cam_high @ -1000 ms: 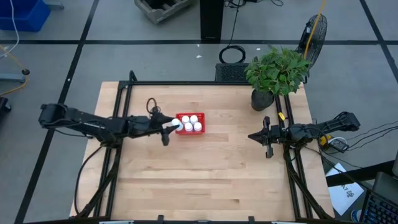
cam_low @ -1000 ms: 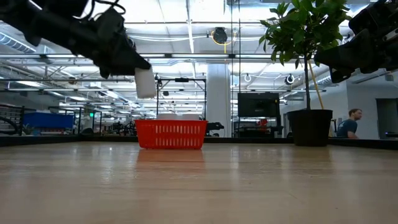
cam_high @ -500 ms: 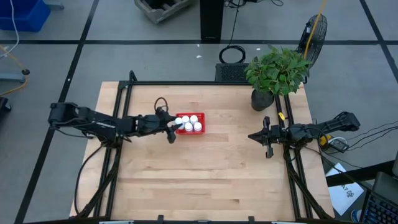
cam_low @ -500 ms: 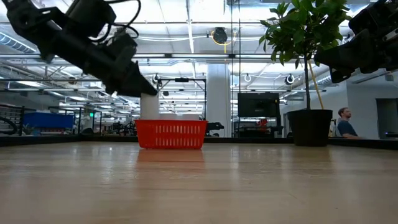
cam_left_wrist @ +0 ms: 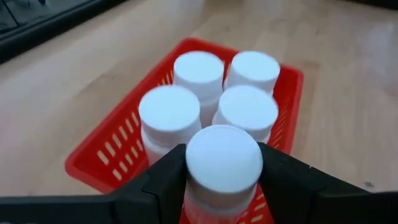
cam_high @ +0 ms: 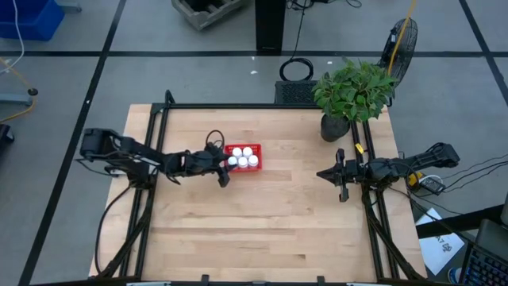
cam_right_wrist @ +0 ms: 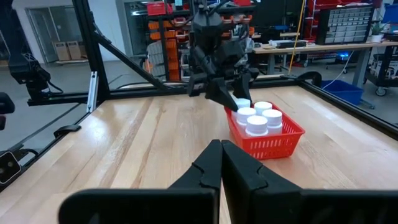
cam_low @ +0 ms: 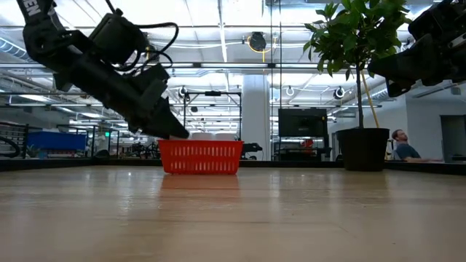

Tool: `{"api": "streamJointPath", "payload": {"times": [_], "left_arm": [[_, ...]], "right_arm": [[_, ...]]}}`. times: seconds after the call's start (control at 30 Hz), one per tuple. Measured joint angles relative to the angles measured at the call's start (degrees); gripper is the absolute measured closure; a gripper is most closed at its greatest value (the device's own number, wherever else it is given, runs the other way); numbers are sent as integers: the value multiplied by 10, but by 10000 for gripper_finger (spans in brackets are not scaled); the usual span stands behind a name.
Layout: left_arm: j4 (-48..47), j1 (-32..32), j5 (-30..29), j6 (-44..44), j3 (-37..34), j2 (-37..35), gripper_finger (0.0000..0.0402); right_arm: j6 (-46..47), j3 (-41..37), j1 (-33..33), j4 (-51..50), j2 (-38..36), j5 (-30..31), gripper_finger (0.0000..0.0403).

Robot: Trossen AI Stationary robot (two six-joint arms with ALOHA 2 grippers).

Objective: Pick and place pill bottles into a basket
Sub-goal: Put the white pill bottle into the red basket, then return To Home Position

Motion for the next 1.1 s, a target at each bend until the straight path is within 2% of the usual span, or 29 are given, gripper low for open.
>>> {"api": "streamJointPath", "payload": {"times": [0.1, 0.37, 0.63, 0.83, 0.97, 1.1], "left_arm": [[5, 0, 0, -3, 0, 14, 203], [31, 0, 4, -12, 0, 25, 226], [40, 0, 24, -12, 0, -24, 166], [10, 0, 49, -16, 0, -69, 152], [-24, -13, 73, -23, 0, -109, 178], [-46, -50, 104, 8, 0, -157, 250]], "right_arm": [[0, 0, 0, 0, 0, 0, 403], [0, 0, 0, 0, 0, 0, 403], [0, 0, 0, 0, 0, 0, 403], [0, 0, 0, 0, 0, 0, 403], [0, 0, 0, 0, 0, 0, 403], [0, 0, 0, 0, 0, 0, 403]]}}
